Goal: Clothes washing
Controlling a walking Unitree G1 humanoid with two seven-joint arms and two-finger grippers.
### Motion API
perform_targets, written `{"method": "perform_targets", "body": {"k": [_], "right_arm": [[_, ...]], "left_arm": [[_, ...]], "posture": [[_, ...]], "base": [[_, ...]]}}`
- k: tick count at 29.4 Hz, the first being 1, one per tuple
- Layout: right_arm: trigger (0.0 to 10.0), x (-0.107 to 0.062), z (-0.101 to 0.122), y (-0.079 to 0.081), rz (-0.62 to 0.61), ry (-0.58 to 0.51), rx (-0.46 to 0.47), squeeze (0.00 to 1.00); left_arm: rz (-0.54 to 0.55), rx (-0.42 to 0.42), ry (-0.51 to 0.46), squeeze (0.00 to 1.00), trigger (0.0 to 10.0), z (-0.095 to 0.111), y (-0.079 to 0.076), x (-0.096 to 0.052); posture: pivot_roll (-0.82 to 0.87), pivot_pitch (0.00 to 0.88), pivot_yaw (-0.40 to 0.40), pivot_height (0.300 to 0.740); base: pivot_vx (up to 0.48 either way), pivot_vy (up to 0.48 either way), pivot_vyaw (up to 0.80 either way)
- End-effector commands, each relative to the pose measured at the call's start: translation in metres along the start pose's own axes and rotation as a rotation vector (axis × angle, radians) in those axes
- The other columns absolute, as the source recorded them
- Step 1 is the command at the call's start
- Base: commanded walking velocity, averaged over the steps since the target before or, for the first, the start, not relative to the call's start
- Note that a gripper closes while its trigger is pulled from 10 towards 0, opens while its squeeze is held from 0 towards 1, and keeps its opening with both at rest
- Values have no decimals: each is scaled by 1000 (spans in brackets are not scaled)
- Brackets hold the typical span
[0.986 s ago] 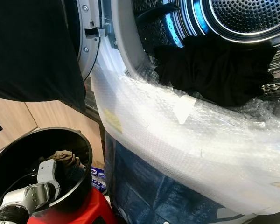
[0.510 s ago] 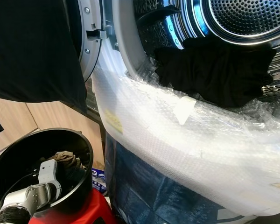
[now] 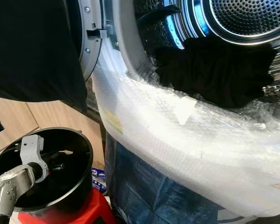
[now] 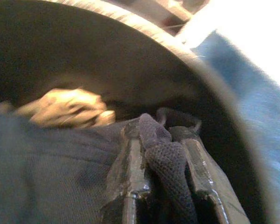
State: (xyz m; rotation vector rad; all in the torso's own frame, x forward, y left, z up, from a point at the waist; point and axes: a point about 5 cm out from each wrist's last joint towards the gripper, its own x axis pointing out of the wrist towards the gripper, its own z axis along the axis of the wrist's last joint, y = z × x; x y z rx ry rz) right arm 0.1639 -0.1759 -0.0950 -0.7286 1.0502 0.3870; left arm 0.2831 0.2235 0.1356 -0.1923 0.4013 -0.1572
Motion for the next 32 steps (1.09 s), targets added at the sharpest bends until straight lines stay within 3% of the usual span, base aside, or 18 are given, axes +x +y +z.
{"method": "perform_targets", "body": {"k": [1, 4, 6, 9, 10, 15, 16, 21, 25, 26, 28, 32], "right_arm": [[10000, 0, -1, 0, 4, 5, 7, 0], [10000, 0, -1, 0, 4, 5, 8, 0], [10000, 0, 1, -1, 1, 1, 12, 0], [10000, 0, 1, -1, -1, 0, 17, 0], [10000, 0, 1, 0, -6, -2, 27, 0], [10000, 0, 0, 0, -9, -1, 37, 0], [10000, 0, 0, 0, -9, -1, 37, 0], [10000, 0, 0, -2, -21, 1, 57, 0], [10000, 0, 0, -2, -20, 0, 58, 0], [10000, 0, 0, -2, -21, 0, 64, 0], [10000, 0, 1, -2, -20, -2, 67, 0], [10000, 0, 2, -2, -23, -5, 79, 0]], "left_arm": [[-151, 90, -68, 0, 0, 25, -26, -9], [-197, 113, -79, 0, 0, 31, -36, -11], [-251, 146, -115, 0, 0, 43, -50, -12], [-274, 163, -139, 0, 0, 49, -56, -14], [-345, 201, -183, 0, 0, 61, -67, -16], [-438, 241, -204, 0, 0, 70, -83, -20], [-438, 241, -204, 0, 0, 70, -83, -20], [-588, 259, -200, 0, 0, 69, -118, -15], [-618, 254, -206, 0, 0, 70, -125, -15], [-702, 245, -205, 0, 0, 70, -143, -15], [-775, 250, -185, 0, 0, 65, -159, -16], [-874, 255, -167, 0, 0, 62, -178, -19]], "posture": [[130, 58, -101, 740], [130, 62, -99, 740], [124, 60, -94, 740], [118, 59, -90, 740], [121, 60, -91, 740], [116, 64, -86, 740], [116, 64, -86, 740], [115, 64, -86, 740], [115, 64, -86, 740], [116, 70, -90, 740], [116, 71, -89, 740], [112, 74, -85, 740]], "base": [[0, 0, 0], [0, 0, 0], [0, 0, 0], [0, 0, 0], [0, 0, 0], [0, 0, 0], [0, 0, 0], [0, 0, 0], [0, 0, 0], [0, 0, 0], [0, 0, 0], [0, 0, 0]]}}
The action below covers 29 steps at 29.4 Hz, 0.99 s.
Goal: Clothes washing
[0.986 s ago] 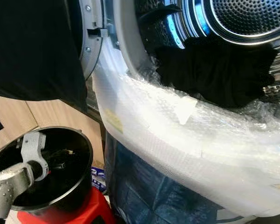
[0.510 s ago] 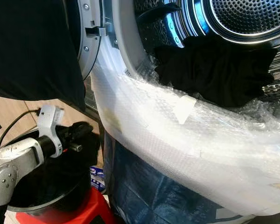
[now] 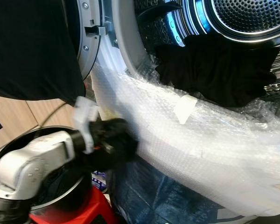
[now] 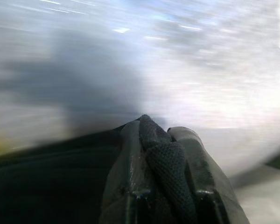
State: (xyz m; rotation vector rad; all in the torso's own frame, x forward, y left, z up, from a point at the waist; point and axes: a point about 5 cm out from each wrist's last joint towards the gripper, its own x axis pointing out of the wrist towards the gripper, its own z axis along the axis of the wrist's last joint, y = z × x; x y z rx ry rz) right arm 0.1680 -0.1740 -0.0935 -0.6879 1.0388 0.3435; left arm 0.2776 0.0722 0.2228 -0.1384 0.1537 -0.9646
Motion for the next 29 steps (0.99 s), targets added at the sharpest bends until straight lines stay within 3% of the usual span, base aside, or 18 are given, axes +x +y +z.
{"method": "perform_targets", "body": {"k": [1, 5, 8, 16, 19, 24, 26, 29], "right_arm": [[10000, 0, -1, -1, -5, 4, 27, 0], [10000, 0, 1, -1, -2, -1, 21, 0], [10000, 0, 1, 2, 2, -2, 19, 0], [10000, 0, 2, 8, 23, -5, -11, 0], [10000, 1, 9, -3, -12, -21, 16, 0], [10000, 1, 7, -8, -15, -24, 29, 0], [10000, 0, 5, -12, 42, -64, 60, 0], [10000, -4, 4, -9, 221, -172, -4, 0]], "left_arm": [[-115, 37, -35, 0, 0, 14, -20, 7], [-268, 37, -25, 0, 0, 16, -50, 27], [-340, 26, -26, 0, 0, 13, -65, 33], [-395, 5, -38, 0, 0, 10, -76, 44], [-394, 31, -35, 0, 0, 4, -67, 36], [-344, 55, 6, 0, 0, -13, -53, 26], [-254, 50, 49, 0, 0, -31, -34, 11], [-152, 28, 88, 0, 0, -47, -13, -2]], "posture": [[115, 74, -84, 740], [125, 65, -82, 740], [120, 23, -70, 740], [127, 0, -66, 740], [114, 0, -65, 740], [115, 21, -57, 740], [128, 39, -65, 740], [127, 46, -68, 740]], "base": [[0, 0, 0], [0, 0, 0], [0, 0, 0], [0, 0, 0], [0, 0, 0], [0, 0, 0], [0, 0, 0], [0, 0, 0]]}}
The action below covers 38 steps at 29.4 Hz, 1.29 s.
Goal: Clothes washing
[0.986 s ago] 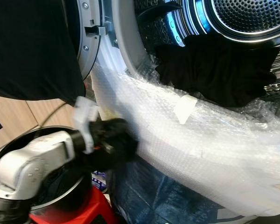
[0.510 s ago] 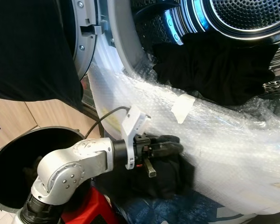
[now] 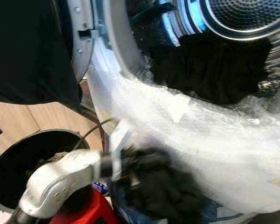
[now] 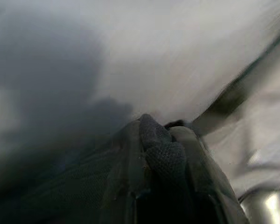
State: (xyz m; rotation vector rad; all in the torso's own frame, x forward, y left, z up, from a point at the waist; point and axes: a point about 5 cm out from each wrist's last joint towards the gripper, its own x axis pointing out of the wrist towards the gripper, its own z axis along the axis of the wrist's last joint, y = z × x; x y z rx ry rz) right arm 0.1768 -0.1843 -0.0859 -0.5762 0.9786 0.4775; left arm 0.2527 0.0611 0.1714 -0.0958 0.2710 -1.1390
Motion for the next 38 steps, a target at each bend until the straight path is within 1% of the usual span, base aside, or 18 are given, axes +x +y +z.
{"method": "perform_targets", "body": {"k": [1, 3, 5, 7, 8, 10, 11, 15, 18, 19, 20, 21, 23, 26, 28, 29, 35, 38], "right_arm": [[10000, -3, 1, 10, 169, -79, -45, 0], [10000, -6, -3, 14, 254, -97, -73, 0], [10000, -10, -11, 16, 338, -102, -121, 0], [10000, -17, -21, 13, 413, -102, -151, 0], [10000, -17, -21, 13, 413, -102, -151, 0], [10000, -20, -20, 9, 450, -152, -90, 0], [10000, -21, -14, 7, 468, -203, -41, 0], [10000, -25, 10, -3, 506, -379, 99, 0], [10000, -30, 26, -11, 537, -503, 152, 0], [10000, -35, 33, -16, 561, -568, 163, 671], [10000, -35, 33, -16, 561, -568, 163, 671], [10000, -39, 35, -16, 583, -593, 168, 1000], [10000, -49, 37, -16, 628, -654, 152, 1000], [10000, -65, 43, -21, 655, -768, 196, 1000], [10000, -71, 44, -24, 656, -789, 200, 1000], [10000, -75, 43, -26, 665, -788, 181, 1000], [10000, -78, 48, -31, 639, -800, 166, 1000], [10000, -74, 62, -23, 651, -804, 168, 1000]], "left_arm": [[40, 29, -37, 0, 0, 6, 7, -5], [68, 25, -31, 0, 0, 3, 12, -6], [82, 18, -41, 0, 0, 3, 15, -7], [70, 23, -75, 0, 0, 7, 14, -11], [70, 23, -75, 0, 0, 7, 14, -11], [66, 32, -68, 0, 0, 4, 15, -15], [60, 35, -52, 0, 0, 1, 15, -15], [23, 30, -24, 0, 0, -9, 12, -16], [-6, 8, -20, 0, 0, -17, 8, -14], [-9, -3, -2, 0, 0, -24, 8, -13], [-9, -3, -2, 0, 0, -24, 8, -13], [2, -3, 16, 0, 0, -29, 9, -12], [33, -6, 43, 0, 0, -34, 12, -12], [47, -16, 28, 0, 0, -33, 15, -13], [59, -19, 23, 0, 0, -32, 17, -13], [65, -21, 22, 0, 0, -32, 18, -12], [71, -22, 19, 0, 0, -31, 19, -8], [100, -48, 24, 0, 0, -30, 23, -5]], "posture": [[127, 47, -69, 740], [121, 48, -73, 740], [121, 48, -73, 740], [97, 60, -70, 740], [97, 60, -70, 740], [96, 62, -72, 740], [96, 62, -72, 740], [92, 68, -70, 740], [81, 76, -61, 740], [81, 76, -61, 740], [81, 76, -61, 740], [81, 76, -61, 740], [62, 88, -58, 740], [60, 89, -58, 740], [60, 89, -58, 740], [52, 95, -54, 740], [50, 96, -47, 740], [46, 101, -41, 740]], "base": [[0, 0, 0], [0, 0, 0], [0, 0, 0], [0, 0, 0], [0, 0, 0], [0, 0, 0], [0, 0, 0], [0, 0, 0], [0, 0, 0], [0, 0, 0], [0, 0, 0], [0, 0, 0], [0, 0, 0], [0, 0, 0], [0, 0, 0], [0, 0, 0], [0, 0, 0], [0, 0, 0]]}}
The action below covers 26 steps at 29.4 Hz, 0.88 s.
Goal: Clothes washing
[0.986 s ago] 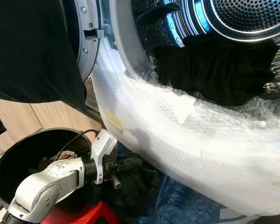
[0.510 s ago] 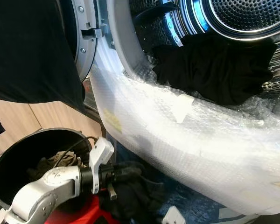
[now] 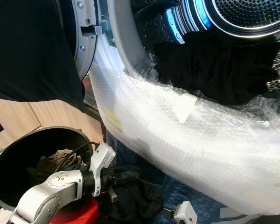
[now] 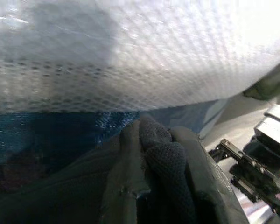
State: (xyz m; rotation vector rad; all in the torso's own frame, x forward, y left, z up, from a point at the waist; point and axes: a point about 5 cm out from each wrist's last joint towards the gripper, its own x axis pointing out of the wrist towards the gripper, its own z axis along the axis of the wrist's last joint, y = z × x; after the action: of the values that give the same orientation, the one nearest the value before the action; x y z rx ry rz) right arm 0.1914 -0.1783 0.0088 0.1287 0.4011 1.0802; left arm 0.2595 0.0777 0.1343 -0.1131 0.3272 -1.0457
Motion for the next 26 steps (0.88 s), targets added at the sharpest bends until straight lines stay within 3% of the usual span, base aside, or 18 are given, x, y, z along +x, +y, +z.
{"method": "perform_targets", "body": {"k": [1, 5, 11, 16, 17, 18, 19, 26], "right_arm": [[10000, 13, 5, 6, 22, -5, -2, 1000], [10000, 30, 9, 11, 6, -24, -10, 1000], [10000, 36, 21, 10, -6, -74, -10, 1000], [10000, 47, 29, 2, -121, -80, -63, 1000], [10000, 50, 34, 0, -160, -109, -59, 616], [10000, 51, 36, 1, -160, -125, -54, 43], [10000, 53, 39, 7, -130, -146, -51, 0], [10000, 55, 43, 17, -73, -156, -40, 0]], "left_arm": [[20, 3, 2, 0, 0, 5, 3, 2], [51, -6, -21, 0, 0, 12, 4, 8], [50, -7, -49, 0, 0, 20, 0, 14], [41, -10, -55, 0, 0, 26, -2, 17], [42, -10, -64, 0, 0, 29, -3, 19], [44, -12, -70, 0, 0, 30, -3, 20], [46, -24, -82, 0, 0, 33, -5, 23], [55, -41, -101, 0, 0, 40, -8, 29]], "posture": [[50, 102, -39, 740], [57, 106, -42, 740], [57, 122, -43, 740], [52, 132, -41, 740], [52, 131, -41, 740], [51, 131, -39, 740], [50, 131, -38, 740], [38, 126, -34, 740]], "base": [[0, 0, 0], [0, 0, 0], [0, 0, 0], [0, 0, 0], [0, 0, 0], [0, 0, 0], [0, 0, 0], [0, 0, 0]]}}
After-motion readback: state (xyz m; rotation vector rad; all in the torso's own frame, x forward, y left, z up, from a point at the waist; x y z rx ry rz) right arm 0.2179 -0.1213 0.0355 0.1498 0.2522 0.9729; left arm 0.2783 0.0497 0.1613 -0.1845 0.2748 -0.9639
